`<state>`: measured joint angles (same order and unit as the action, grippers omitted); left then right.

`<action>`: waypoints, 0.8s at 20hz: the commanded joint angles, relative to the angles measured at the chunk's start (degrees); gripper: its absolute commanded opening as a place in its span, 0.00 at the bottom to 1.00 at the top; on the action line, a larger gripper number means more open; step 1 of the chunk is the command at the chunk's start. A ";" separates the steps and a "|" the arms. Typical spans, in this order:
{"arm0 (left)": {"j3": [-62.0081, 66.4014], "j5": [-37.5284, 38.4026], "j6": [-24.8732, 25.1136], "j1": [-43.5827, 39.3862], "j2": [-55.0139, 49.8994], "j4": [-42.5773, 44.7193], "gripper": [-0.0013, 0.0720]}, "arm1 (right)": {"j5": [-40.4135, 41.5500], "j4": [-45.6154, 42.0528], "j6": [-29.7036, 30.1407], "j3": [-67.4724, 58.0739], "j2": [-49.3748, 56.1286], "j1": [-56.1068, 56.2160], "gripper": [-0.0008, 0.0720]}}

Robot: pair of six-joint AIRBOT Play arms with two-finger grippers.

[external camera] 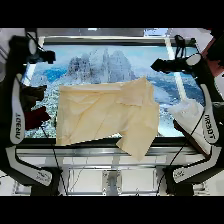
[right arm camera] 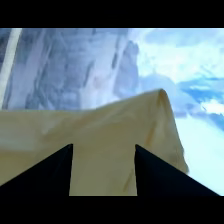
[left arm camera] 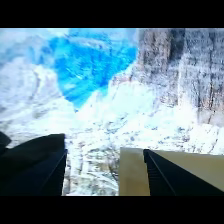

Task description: Fold the shirts.

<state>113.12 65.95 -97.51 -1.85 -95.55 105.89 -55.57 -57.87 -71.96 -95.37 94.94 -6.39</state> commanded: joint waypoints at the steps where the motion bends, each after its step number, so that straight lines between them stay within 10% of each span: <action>1: 0.63 6.01 4.55 3.54 9.90 2.36 0.78 | -20.24 -10.36 -2.93 0.37 -5.42 -7.04 0.63; 16: -78.58 10.14 10.19 14.69 59.21 -18.97 0.77 | -15.47 6.54 6.49 57.77 -22.58 -18.18 0.63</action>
<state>43.31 75.02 -89.62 12.53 -41.43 91.98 -75.42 -55.27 -66.65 -44.29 72.93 -24.27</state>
